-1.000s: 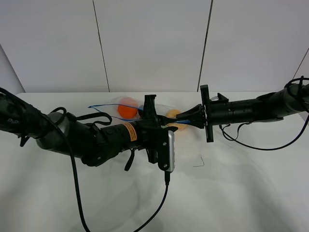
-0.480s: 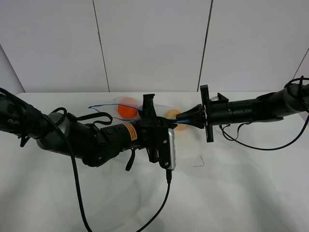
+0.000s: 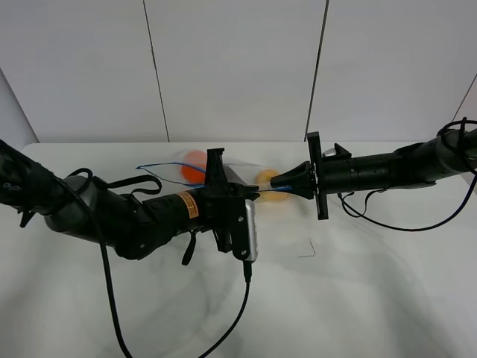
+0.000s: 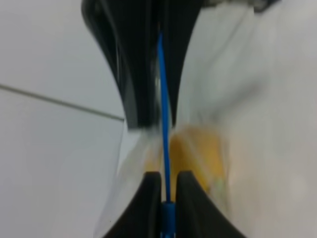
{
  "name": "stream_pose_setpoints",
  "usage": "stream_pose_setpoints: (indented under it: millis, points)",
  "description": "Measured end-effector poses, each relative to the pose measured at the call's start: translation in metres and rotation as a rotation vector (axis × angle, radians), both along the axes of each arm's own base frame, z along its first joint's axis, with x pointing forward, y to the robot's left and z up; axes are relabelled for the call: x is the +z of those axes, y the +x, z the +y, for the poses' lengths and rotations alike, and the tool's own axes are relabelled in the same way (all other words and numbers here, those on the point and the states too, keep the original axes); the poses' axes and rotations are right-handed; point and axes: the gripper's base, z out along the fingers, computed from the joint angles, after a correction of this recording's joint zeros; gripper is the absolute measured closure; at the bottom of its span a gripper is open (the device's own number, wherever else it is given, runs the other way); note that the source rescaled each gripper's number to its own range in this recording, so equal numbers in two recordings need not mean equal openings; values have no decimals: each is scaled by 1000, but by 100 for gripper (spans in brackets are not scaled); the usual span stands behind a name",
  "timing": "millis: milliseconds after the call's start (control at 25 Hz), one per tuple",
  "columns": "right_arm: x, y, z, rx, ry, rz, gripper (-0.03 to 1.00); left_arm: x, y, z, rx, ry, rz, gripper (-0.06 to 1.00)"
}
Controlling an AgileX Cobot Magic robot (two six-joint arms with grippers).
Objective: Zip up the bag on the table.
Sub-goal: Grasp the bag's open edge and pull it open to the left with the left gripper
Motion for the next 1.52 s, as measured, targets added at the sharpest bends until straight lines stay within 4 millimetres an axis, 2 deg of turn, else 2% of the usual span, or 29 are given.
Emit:
stream_pose_setpoints:
  millis: [120, 840, 1520]
  points:
    - [0, 0, 0, -1, -1, 0, 97, -2, 3, 10, 40, 16, 0, 94]
    - [1, 0, 0, 2, 9, 0, 97, 12, 16, 89, 257, 47, -13, 94]
    - [1, 0, 1, 2, 11, 0, 97, 8, 29, 139, 408, 61, 11, 94]
